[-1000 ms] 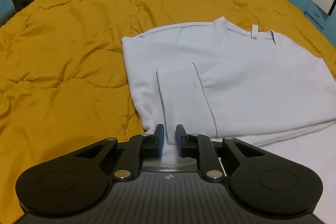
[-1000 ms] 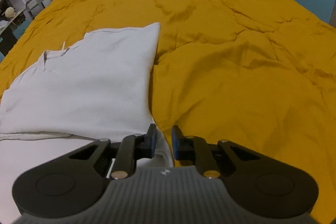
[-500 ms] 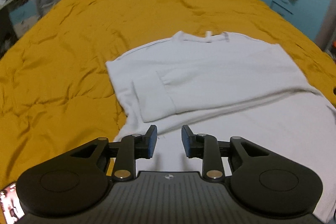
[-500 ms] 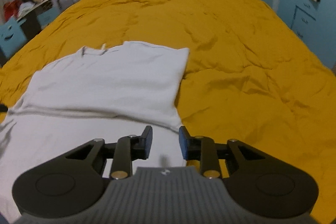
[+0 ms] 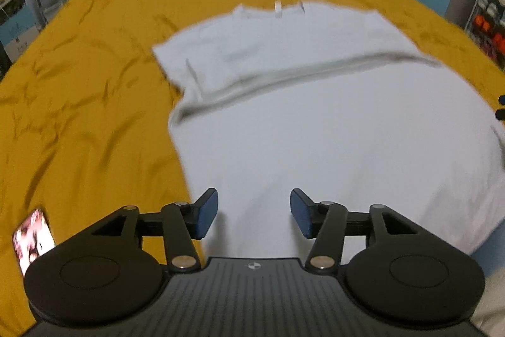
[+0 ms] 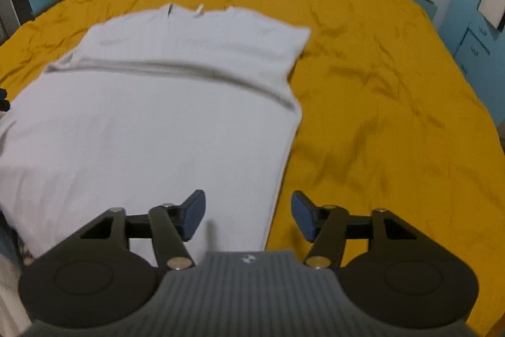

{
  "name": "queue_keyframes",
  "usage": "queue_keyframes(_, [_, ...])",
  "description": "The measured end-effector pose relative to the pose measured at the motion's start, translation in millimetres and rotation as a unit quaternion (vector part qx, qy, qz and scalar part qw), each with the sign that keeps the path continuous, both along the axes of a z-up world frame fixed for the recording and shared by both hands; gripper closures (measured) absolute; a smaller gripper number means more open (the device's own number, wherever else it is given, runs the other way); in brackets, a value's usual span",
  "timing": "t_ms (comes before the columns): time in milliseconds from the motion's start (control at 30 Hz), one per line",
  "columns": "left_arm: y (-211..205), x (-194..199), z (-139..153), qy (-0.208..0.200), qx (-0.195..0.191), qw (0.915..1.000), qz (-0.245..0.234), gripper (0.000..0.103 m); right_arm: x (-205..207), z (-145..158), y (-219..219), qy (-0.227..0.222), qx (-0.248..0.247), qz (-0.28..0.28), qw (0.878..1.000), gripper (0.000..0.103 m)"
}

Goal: Fold small clothes
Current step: 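Move both open grippers to the hem of the folded sweatshirt strip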

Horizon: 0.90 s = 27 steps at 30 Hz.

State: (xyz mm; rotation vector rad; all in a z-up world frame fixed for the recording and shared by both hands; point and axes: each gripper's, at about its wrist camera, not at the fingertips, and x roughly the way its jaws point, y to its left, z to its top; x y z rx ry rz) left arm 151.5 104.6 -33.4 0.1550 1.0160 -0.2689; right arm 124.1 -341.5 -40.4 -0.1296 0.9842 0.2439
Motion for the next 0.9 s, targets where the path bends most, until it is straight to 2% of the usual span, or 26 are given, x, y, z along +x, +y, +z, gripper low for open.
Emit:
queue_keyframes(100, [8.0,-11.1,-5.8,0.03,0.007,0.9995,-0.006,0.031,-13.9,-9.4,-2.6,0.017,0.011,-0.007,1.0,0.036])
queue_keyframes(200, [16.8,-22.5,-14.3,0.069,-0.005,0.9976,-0.009,0.027,-24.8,-19.7,-3.4,0.042,0.031,-0.008,0.999,0.035])
queue_keyframes(433, [22.0,-41.0,-30.3,0.121,-0.017,0.9922,-0.022,0.028,-45.5,-36.9,6.9,0.067,0.033,0.007,0.997,0.034])
queue_keyframes(533, [14.9,-46.0,-36.2,0.133,-0.008,0.9904,-0.034,0.044,-52.1,-38.5,9.7,0.066,0.024,0.018,0.997,0.037])
queue_keyframes(600, [8.2,-48.0,-38.3,0.13,0.005,0.9904,-0.045,0.06,-54.1,-38.6,9.6,0.062,0.015,0.013,0.998,0.059])
queue_keyframes(633, [6.0,-50.3,-37.0,0.126,0.01,0.9909,-0.047,0.066,-53.8,-37.9,8.9,0.059,0.01,0.009,0.998,0.065])
queue_keyframes(700, [1.2,-53.7,-33.8,0.114,0.021,0.9921,-0.048,0.082,-56.2,-34.5,8.9,0.051,0.008,0.016,0.999,0.087])
queue_keyframes(733, [-1.6,-56.0,-31.0,0.105,0.03,0.9927,-0.05,0.086,-57.3,-32.2,8.8,0.047,0.009,0.017,0.999,0.092])
queue_keyframes(767, [-3.6,-57.6,-28.2,0.099,0.036,0.9932,-0.049,0.094,-57.8,-29.7,8.0,0.044,0.011,0.016,0.999,0.096])
queue_keyframes(800, [-5.6,-59.9,-23.8,0.091,0.039,0.9939,-0.048,0.098,-57.8,-26.4,6.0,0.043,0.017,0.014,0.999,0.097])
queue_keyframes(900, [-2.3,-62.8,-7.6,0.069,0.029,0.996,-0.049,0.099,-56.0,-13.0,0.4,0.035,0.047,0.008,0.998,0.099])
